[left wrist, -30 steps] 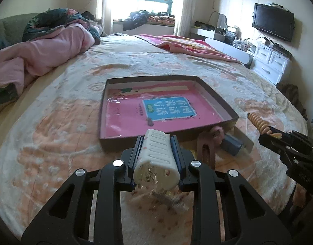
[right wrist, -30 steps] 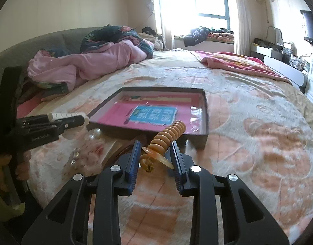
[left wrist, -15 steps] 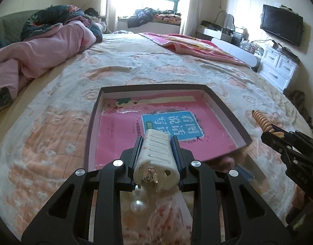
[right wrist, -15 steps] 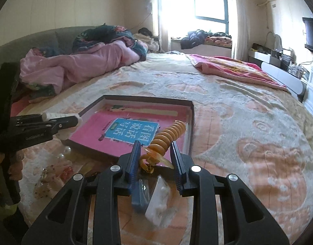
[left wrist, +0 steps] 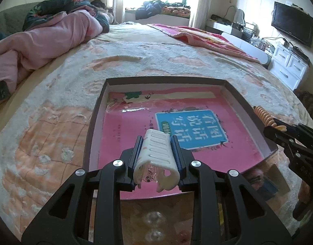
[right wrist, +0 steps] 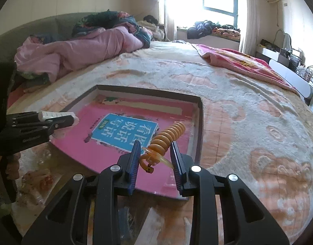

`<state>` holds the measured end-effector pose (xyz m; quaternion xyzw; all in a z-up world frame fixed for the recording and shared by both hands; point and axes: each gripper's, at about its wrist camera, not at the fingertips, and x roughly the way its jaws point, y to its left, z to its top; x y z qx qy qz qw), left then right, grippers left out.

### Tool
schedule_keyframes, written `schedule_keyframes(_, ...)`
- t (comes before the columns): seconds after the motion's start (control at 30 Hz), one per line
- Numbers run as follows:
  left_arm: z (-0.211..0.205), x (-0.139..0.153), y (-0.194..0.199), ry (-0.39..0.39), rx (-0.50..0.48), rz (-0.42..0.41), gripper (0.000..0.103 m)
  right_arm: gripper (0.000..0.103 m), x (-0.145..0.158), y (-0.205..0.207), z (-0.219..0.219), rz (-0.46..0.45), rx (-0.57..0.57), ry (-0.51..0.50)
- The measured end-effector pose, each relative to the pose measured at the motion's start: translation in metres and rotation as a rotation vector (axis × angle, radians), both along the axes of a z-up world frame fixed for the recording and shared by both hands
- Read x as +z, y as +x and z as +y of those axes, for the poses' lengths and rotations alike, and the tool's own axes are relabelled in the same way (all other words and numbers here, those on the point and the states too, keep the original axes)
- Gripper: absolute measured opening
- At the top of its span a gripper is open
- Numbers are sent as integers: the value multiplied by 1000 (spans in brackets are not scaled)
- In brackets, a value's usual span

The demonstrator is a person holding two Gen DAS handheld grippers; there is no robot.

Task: Organize jewelry
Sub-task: 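Carry the claw clip into the pink box and release while the right tool drops the spiral tie there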

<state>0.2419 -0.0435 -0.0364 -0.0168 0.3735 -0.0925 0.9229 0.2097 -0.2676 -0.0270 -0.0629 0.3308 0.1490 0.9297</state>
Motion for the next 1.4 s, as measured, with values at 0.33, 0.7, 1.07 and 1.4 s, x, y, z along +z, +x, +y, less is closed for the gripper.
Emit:
schedule_keyframes(0.33, 7, -17, 10, 5, 9, 48, 20, 29, -22, 22, 2, 78, -1, -25)
schedule_keyframes(0.7, 9, -19, 5, 6, 13, 39, 29, 31, -30, 21, 2, 110, -6, -3)
schedule_keyframes(1.07, 15, -2, -14, -32, 25, -18, 55, 63, -13, -3, -4, -8, -41, 23)
schedule_keyframes(1.4, 18, 24, -44, -55, 53, -106, 84, 81, 12, -41, -7, -142, -75, 28)
